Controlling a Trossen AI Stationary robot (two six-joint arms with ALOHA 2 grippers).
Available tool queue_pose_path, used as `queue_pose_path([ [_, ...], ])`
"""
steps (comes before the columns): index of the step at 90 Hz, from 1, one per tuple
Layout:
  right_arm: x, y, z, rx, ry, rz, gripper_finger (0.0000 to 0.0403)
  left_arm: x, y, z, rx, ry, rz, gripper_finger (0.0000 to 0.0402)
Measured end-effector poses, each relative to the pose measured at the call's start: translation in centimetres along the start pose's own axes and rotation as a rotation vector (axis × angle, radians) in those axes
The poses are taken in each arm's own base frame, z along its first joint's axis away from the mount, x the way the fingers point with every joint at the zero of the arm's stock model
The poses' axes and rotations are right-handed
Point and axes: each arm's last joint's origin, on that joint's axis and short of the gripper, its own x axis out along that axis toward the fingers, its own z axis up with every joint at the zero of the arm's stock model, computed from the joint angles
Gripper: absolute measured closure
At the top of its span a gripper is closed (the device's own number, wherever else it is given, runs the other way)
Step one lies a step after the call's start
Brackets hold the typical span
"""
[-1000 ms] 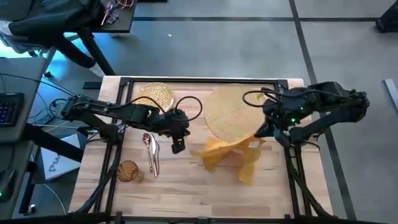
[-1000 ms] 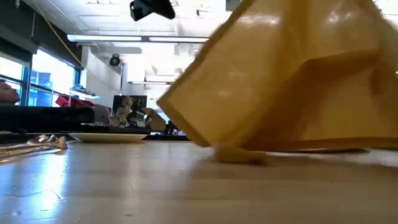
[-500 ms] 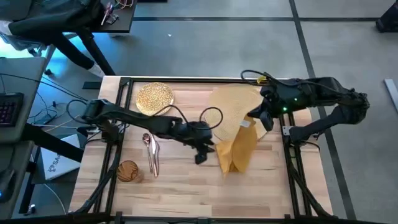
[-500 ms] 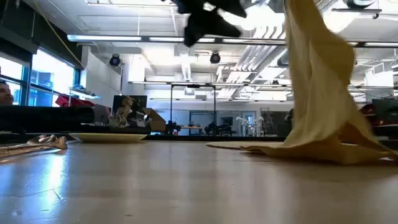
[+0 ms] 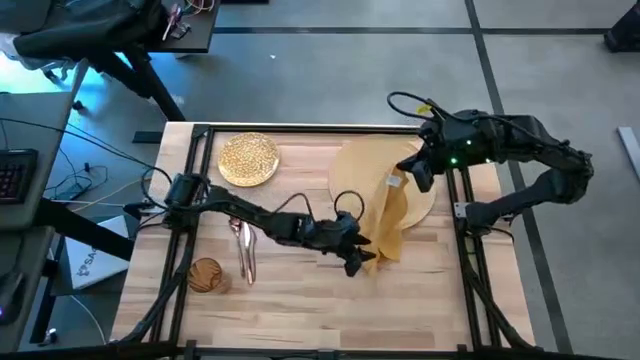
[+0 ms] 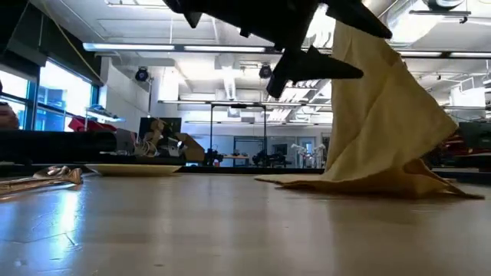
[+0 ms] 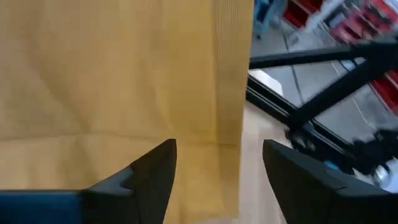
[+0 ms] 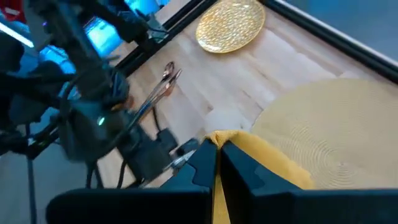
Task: Set table place
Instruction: Fold the yellow table napkin on the table
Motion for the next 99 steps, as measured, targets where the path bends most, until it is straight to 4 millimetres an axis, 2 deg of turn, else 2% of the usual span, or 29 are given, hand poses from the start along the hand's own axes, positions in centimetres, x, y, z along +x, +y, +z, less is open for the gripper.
queue_pose_path([
  [18,0.2,-0.3,0.2,-0.035,0.000,-0.016,0.0403,0.8,-1.0,-1.7,-0.006,-0.125,0.054,0.0177],
  [41,0.3,-0.3,0.2,-0.052,0.006,-0.017,0.0403,2.8,-3.4,-3.2,0.199,-0.186,0.187,0.0177],
  [52,0.3,-0.3,0.2,-0.052,0.006,-0.016,0.0403,3.9,-3.8,-3.6,0.271,-0.157,0.338,0.0177],
  [69,0.3,-0.2,0.2,-0.052,0.014,-0.006,0.0403,5.0,-3.2,-3.5,0.234,-0.072,0.458,0.0188],
  [82,0.3,-0.2,0.1,-0.050,0.018,0.000,0.0403,4.6,-1.9,-3.5,0.189,0.033,0.548,0.0243],
  [95,0.2,-0.2,0.1,-0.049,0.026,0.019,0.0403,3.5,-0.7,-3.2,0.183,0.195,0.601,0.0360],
  [99,0.0,-0.1,0.0,-0.052,0.036,0.042,0.0403,3.1,-0.5,-3.1,0.195,0.240,0.611,0.0384],
])
